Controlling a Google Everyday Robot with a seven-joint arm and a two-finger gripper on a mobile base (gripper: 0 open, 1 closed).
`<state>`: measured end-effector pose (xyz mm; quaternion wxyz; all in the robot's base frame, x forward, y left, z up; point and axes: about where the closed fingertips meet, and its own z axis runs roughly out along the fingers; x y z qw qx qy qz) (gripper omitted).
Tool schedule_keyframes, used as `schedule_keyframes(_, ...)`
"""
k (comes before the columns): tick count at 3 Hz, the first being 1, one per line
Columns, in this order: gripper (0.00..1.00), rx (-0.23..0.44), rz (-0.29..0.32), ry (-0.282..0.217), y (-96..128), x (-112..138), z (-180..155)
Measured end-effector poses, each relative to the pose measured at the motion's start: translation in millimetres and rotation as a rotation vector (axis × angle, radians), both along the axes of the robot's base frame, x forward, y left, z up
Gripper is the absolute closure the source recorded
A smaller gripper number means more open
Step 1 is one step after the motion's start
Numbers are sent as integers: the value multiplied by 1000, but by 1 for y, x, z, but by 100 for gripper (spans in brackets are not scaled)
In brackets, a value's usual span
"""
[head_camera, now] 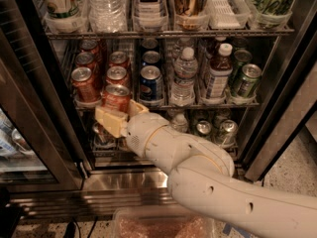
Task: Pick coke can from middle shelf of fridge
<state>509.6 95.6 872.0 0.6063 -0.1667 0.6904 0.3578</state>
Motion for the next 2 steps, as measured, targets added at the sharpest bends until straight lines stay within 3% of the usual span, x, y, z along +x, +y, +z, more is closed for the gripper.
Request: schedule_keyframes(2,100,-11,30,-16,5,-6,2)
